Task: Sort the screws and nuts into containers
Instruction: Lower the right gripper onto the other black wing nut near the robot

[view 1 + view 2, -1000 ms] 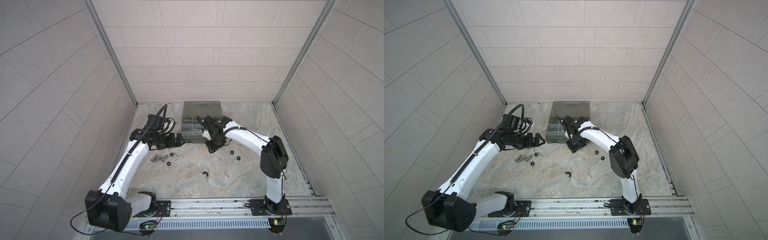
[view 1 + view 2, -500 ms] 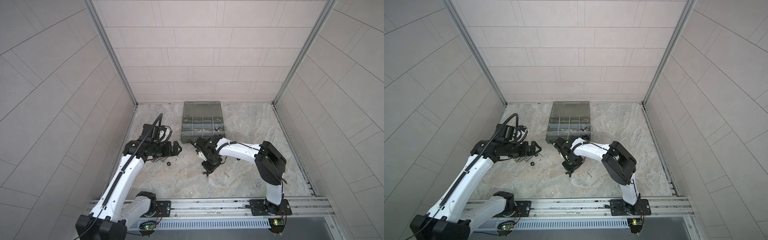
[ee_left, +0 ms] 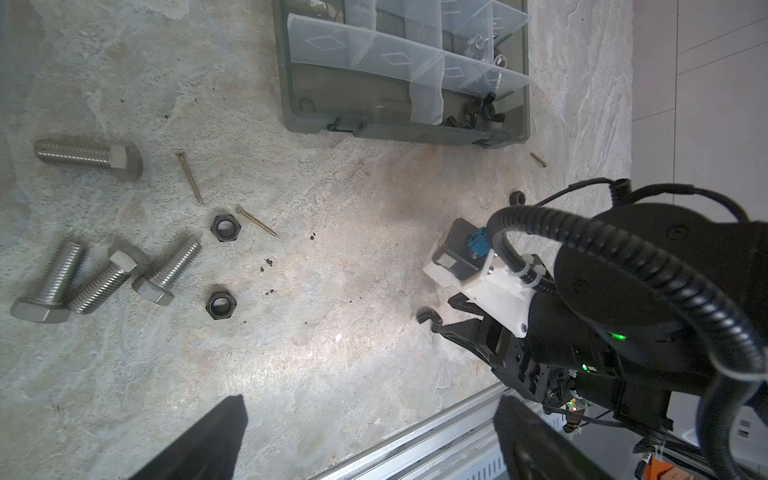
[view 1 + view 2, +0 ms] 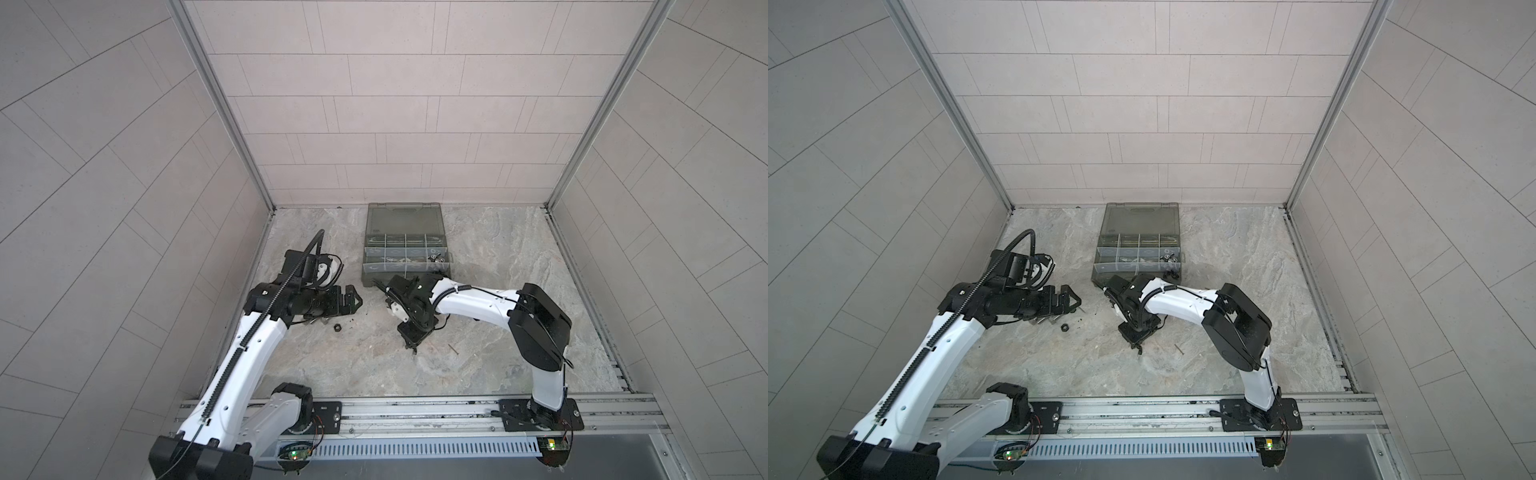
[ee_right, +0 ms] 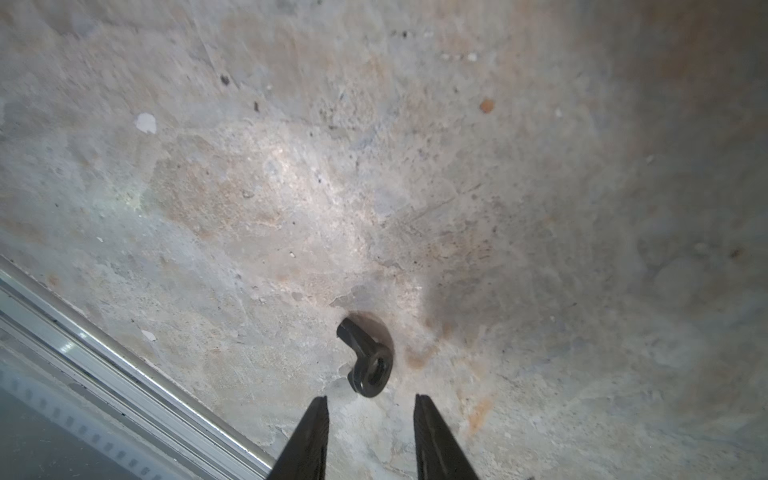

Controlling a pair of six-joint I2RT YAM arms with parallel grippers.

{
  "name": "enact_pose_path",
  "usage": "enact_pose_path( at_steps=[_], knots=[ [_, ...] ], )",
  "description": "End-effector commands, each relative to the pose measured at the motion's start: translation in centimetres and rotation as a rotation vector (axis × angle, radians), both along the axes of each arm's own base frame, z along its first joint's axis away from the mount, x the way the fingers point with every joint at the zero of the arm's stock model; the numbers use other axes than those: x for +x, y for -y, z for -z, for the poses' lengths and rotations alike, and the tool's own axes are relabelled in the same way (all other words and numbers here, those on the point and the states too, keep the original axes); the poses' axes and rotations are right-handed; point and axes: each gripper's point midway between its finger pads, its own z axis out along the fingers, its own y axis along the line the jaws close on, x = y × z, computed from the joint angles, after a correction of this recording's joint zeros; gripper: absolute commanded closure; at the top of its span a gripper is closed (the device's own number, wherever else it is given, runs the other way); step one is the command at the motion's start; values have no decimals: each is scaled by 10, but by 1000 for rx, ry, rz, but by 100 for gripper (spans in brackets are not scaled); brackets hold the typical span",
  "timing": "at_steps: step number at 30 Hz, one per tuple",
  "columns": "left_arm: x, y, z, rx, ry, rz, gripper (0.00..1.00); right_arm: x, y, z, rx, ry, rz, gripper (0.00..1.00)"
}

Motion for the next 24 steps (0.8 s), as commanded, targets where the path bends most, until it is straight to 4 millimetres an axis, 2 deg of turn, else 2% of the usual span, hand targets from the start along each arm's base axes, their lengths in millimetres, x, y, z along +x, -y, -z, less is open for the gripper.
enact_pose_path(
  at_steps=[1, 10, 24],
  knots=[
    [-8, -3, 3, 10, -16, -2, 0, -8, 4, 14, -28, -37, -1, 65],
    [-8, -5, 5, 17, -23, -11, 0, -10, 9, 26, -55, -50, -7, 66],
    [-12, -7, 7, 22, -28, -19, 0, -9, 3, 35, -52, -65, -9, 73]
  ],
)
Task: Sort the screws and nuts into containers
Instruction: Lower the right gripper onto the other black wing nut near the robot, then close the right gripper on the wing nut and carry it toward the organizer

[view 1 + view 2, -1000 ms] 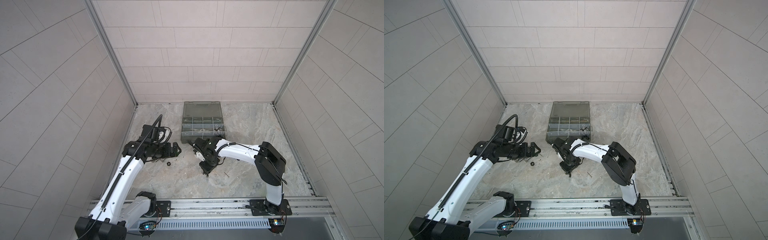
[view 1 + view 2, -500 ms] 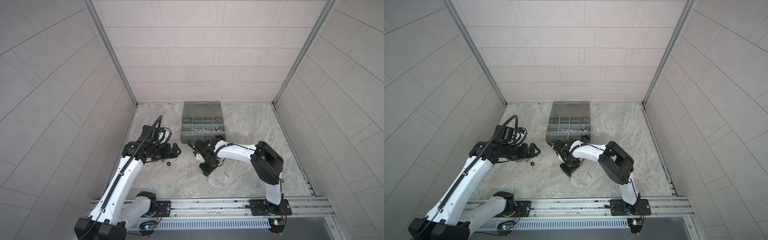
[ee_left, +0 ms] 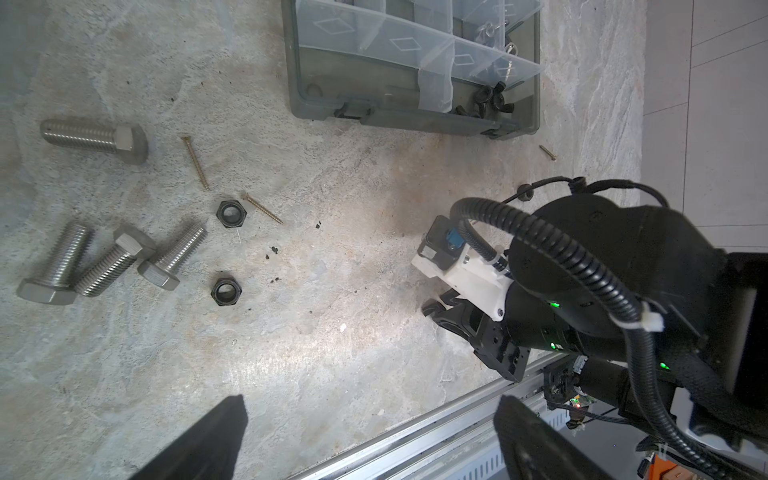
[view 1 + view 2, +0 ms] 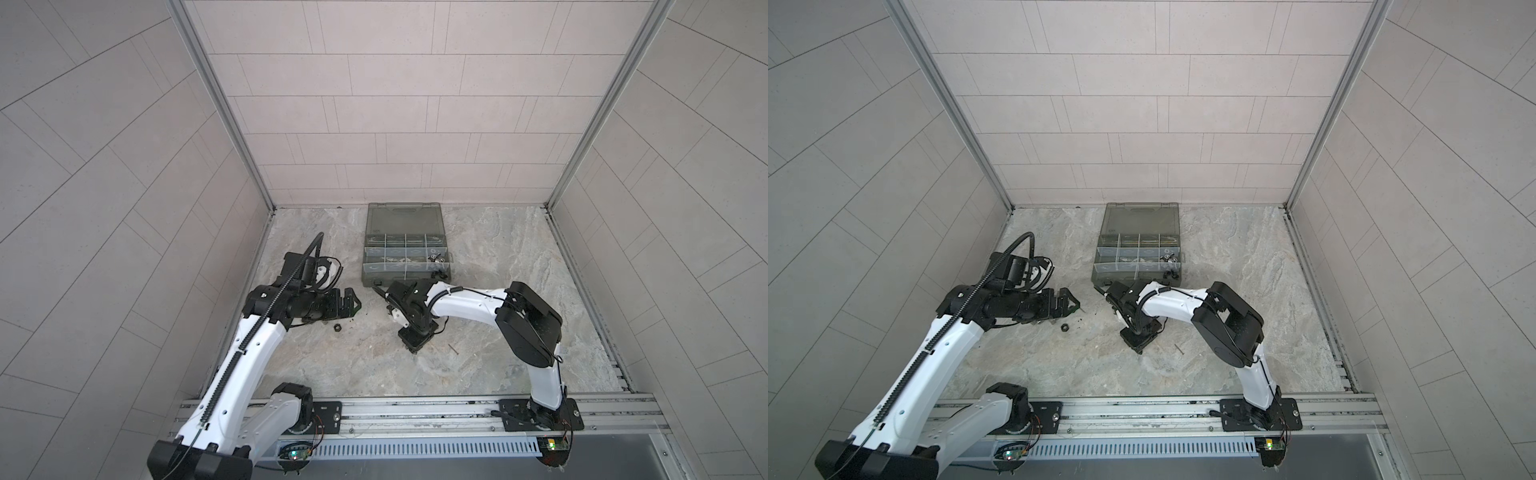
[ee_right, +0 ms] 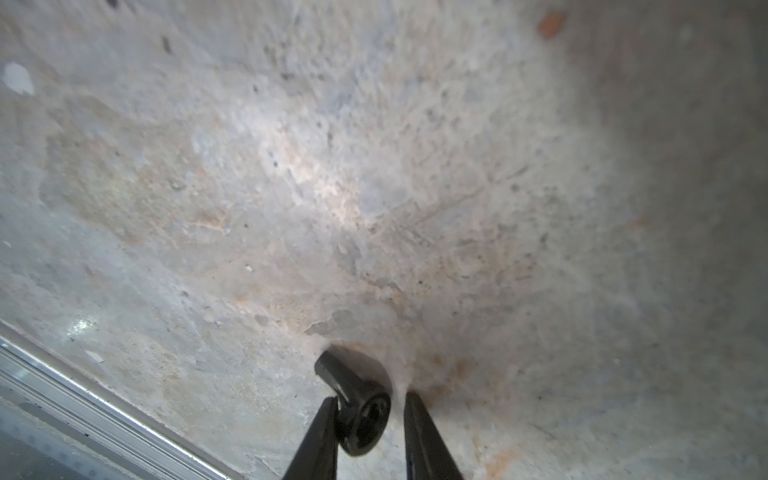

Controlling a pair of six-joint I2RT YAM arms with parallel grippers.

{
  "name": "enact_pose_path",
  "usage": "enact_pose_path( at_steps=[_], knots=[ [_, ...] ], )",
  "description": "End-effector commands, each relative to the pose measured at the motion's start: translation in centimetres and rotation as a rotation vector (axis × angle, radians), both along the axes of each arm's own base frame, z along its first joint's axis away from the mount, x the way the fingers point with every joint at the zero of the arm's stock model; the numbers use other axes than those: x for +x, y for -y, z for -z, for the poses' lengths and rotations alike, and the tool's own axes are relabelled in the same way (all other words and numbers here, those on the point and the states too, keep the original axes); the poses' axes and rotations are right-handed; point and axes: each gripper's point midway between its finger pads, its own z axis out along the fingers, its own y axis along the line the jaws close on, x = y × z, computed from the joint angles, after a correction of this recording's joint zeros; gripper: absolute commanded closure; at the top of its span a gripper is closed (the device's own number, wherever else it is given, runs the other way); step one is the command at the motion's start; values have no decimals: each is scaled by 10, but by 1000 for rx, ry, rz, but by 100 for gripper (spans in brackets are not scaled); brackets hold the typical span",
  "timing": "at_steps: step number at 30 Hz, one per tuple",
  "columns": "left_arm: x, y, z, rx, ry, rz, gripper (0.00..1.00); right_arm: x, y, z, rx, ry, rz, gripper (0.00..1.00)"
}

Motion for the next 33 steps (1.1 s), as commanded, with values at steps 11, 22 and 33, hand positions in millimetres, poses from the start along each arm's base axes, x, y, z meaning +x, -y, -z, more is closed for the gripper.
enact_pose_path(
  at_steps=[11, 22, 33],
  knots=[
    [-4, -3, 2, 6, -9, -8, 0, -2, -2, 7, -11, -13, -7, 86],
    [4, -3, -4, 11, 22, -12, 0, 12, 2, -10, 11, 11, 28, 91],
    [24, -5, -13, 26, 87, -34, 0, 62, 17, -46, 51, 61, 111, 92]
  ],
)
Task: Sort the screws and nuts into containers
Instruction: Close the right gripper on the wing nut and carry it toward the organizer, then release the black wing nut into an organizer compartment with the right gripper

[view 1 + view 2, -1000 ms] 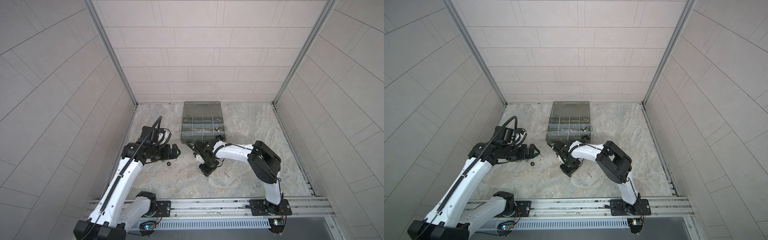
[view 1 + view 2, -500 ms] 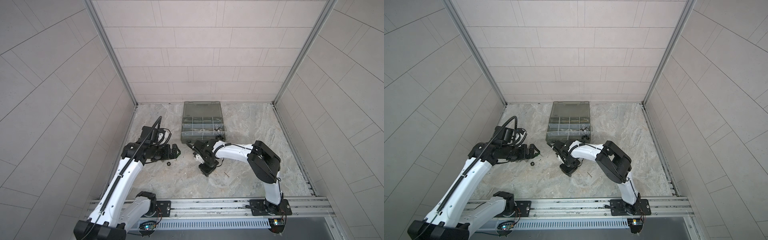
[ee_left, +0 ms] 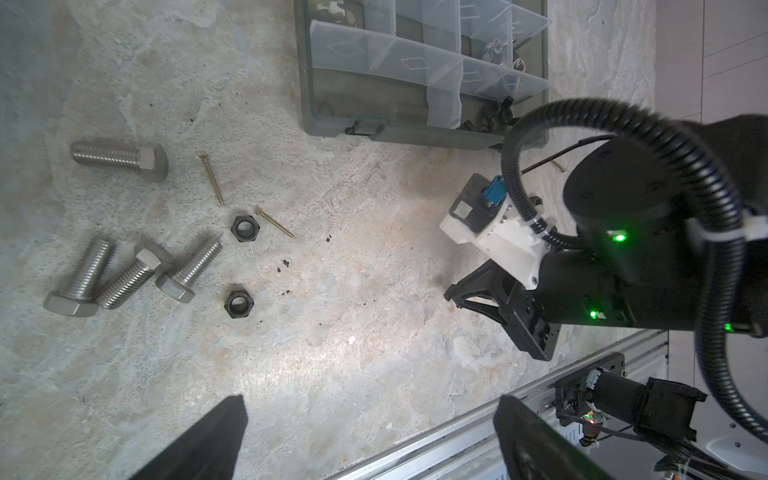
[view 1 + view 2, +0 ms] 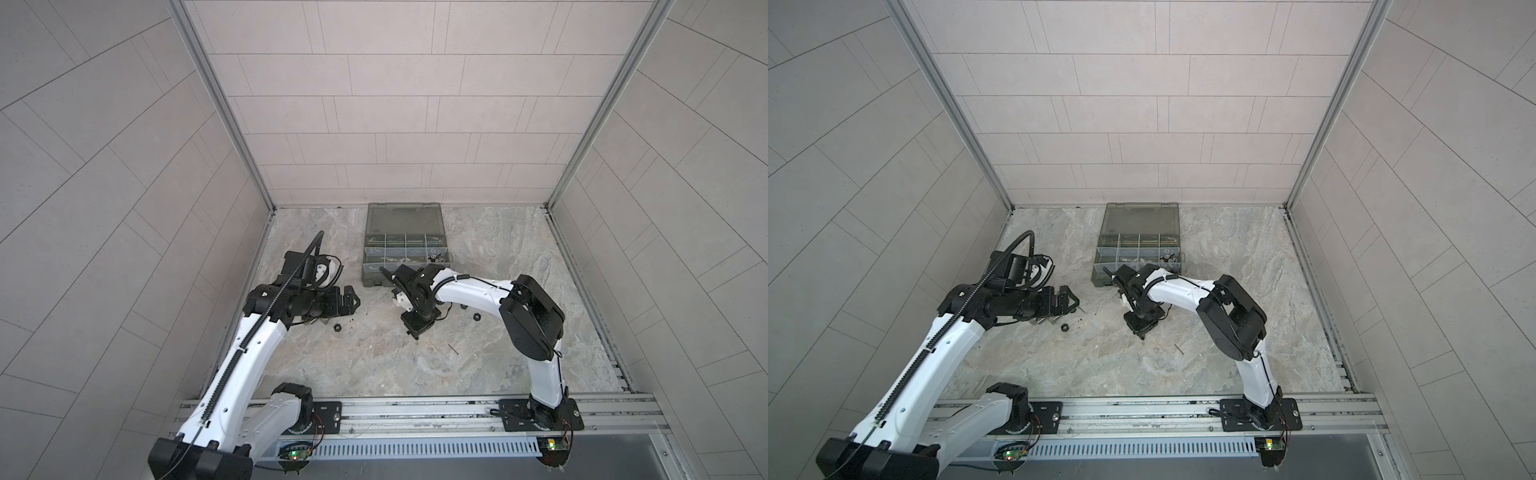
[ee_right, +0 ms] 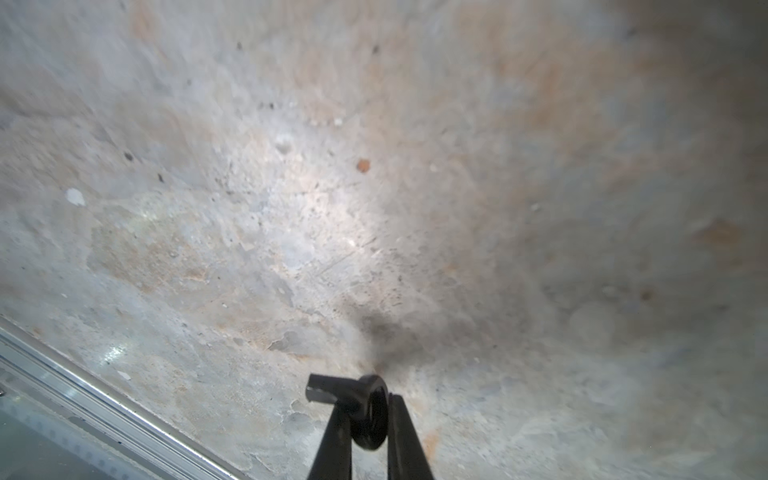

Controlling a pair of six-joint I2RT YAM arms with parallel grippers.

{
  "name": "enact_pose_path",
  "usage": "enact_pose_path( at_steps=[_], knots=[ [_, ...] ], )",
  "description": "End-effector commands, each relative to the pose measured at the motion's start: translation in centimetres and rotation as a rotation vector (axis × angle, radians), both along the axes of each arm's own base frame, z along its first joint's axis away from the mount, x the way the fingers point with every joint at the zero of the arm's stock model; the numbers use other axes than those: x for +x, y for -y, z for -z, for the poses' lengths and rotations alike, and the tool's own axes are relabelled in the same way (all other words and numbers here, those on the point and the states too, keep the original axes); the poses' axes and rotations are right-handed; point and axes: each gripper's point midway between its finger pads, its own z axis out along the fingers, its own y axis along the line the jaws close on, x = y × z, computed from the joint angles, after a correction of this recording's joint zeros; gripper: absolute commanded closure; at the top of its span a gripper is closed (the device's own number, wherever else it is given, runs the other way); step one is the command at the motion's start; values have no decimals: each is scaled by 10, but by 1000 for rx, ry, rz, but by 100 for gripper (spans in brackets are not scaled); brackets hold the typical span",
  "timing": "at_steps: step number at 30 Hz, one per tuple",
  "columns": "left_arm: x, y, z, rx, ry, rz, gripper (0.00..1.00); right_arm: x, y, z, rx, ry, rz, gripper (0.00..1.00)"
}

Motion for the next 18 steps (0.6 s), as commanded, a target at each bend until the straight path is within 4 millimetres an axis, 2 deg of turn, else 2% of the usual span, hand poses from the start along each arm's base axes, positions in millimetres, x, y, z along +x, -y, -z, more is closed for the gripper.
enact_pose_path(
  at_steps=[1, 9, 18],
  knots=[
    [16, 0, -14, -4, 56, -18, 0, 20, 9, -28, 11, 47, 12, 92],
    [45, 12, -29, -47, 87, 1, 0, 81, 31, -57, 52, 107, 116, 92],
    [80, 29, -44, -101, 109, 33, 0, 136, 52, -68, 79, 148, 214, 92]
  ],
)
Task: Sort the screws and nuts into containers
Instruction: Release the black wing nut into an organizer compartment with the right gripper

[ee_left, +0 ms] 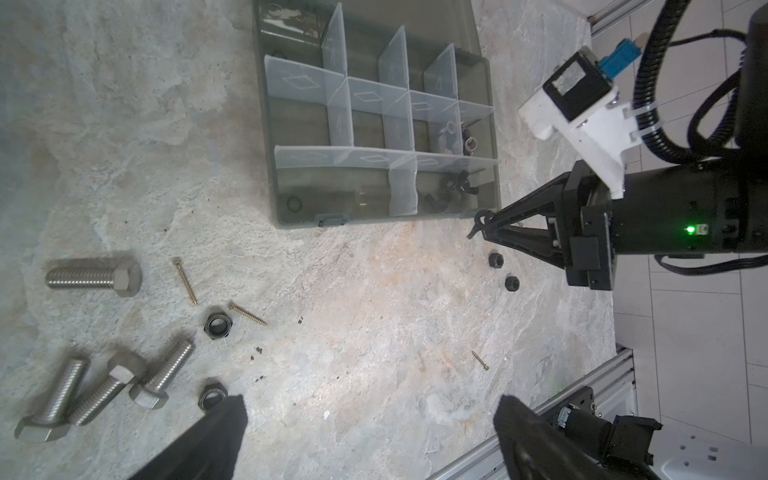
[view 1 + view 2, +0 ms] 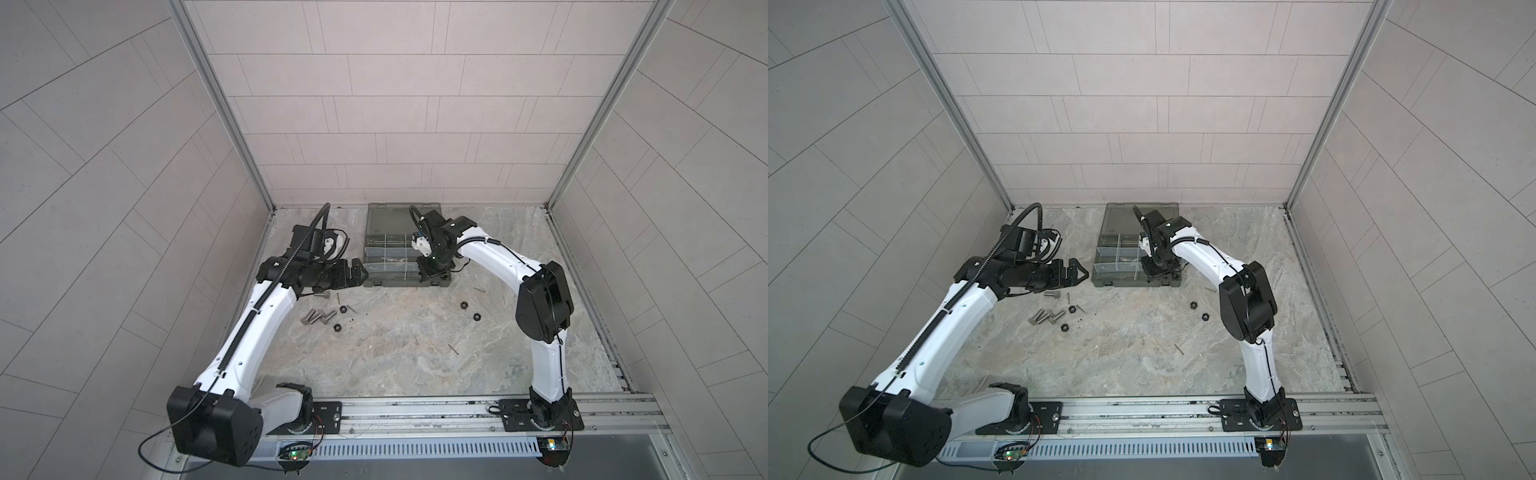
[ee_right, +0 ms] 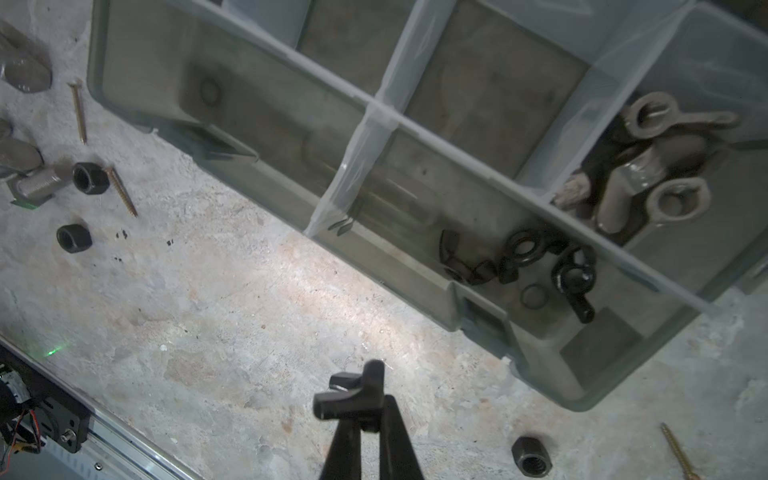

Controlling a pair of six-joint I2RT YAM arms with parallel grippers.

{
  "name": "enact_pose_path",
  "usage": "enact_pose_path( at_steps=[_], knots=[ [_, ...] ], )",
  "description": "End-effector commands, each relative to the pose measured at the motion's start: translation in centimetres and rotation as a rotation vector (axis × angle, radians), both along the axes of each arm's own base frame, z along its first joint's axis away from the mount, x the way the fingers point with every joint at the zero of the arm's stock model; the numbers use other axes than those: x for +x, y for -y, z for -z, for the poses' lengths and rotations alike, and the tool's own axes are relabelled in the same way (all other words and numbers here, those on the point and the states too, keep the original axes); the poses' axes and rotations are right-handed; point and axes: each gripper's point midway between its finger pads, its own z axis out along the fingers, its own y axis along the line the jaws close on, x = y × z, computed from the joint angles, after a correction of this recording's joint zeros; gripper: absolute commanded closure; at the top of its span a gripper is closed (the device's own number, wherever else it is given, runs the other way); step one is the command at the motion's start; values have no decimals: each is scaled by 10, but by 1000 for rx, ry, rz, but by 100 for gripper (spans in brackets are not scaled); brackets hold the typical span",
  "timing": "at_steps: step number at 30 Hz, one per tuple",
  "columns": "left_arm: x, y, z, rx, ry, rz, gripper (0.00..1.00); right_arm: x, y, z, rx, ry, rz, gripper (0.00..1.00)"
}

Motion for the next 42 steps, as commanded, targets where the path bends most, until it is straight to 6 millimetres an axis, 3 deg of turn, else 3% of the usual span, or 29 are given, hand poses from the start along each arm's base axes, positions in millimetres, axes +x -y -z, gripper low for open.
enact_pose_path(
  at_steps=[1, 12, 20, 23, 26, 30, 35, 38, 42],
  knots=[
    [14, 11, -15, -40, 39, 22, 0, 8, 10, 7, -24, -26, 13, 92],
    [37, 30, -18, -49, 28, 78, 0, 37, 33, 20, -8, -42, 94, 92],
    [40, 32, -15, -40, 16, 82, 0, 40, 43, 32, -18, -74, 118, 90],
    [39, 32, -14, -39, 12, 83, 0, 39, 45, 35, -22, -81, 121, 85],
    [39, 32, -14, -39, 12, 86, 0, 40, 46, 36, -24, -85, 129, 73],
    [36, 32, -13, -35, 0, 97, 0, 39, 47, 28, -19, -79, 136, 65],
    [32, 31, -12, -28, -1, 101, 0, 35, 52, -7, -9, -22, 144, 66],
    [31, 31, -10, -31, -4, 106, 0, 22, 55, -20, -14, -21, 141, 68],
    [32, 33, -6, -31, 0, 113, 0, -6, 60, -21, -45, -37, 124, 73]
  ],
)
